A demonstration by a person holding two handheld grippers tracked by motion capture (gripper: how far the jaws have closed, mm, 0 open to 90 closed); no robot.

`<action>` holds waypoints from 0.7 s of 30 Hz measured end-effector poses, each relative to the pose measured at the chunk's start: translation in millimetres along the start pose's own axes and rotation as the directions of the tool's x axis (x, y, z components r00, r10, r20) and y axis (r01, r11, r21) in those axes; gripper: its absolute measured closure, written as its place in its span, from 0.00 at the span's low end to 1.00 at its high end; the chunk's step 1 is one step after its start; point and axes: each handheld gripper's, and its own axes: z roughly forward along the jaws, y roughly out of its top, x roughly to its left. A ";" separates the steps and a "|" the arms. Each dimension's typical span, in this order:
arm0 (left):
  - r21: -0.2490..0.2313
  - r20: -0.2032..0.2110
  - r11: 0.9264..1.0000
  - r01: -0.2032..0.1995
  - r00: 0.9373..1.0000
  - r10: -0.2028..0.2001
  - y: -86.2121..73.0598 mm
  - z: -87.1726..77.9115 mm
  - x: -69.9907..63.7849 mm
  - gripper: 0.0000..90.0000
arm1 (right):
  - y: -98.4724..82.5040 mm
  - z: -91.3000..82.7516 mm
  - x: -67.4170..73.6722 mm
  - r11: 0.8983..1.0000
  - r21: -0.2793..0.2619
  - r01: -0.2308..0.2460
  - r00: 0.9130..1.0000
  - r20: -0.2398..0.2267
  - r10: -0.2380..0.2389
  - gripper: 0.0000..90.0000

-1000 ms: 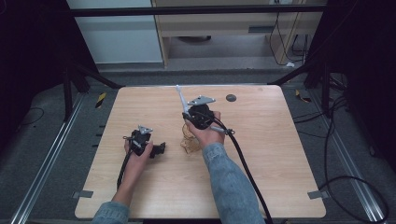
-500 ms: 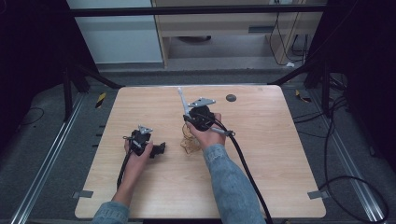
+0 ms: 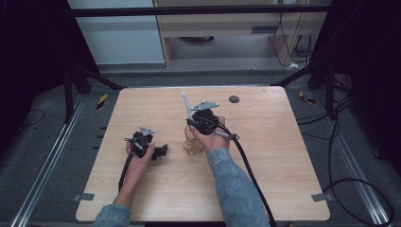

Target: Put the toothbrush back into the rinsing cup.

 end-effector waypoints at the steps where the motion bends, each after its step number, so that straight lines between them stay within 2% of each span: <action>1: 0.000 0.000 1.000 0.000 1.000 0.000 0.0 0.0 0.0 0.00 | -0.4 0.1 0.2 1.000 0.001 0.003 1.000 0.001 -0.003 0.74; 21: 0.000 0.001 1.000 -0.001 1.000 0.001 0.0 0.0 0.0 0.00 | -3.7 3.6 3.7 0.999 0.037 0.032 0.999 -0.012 -0.032 0.74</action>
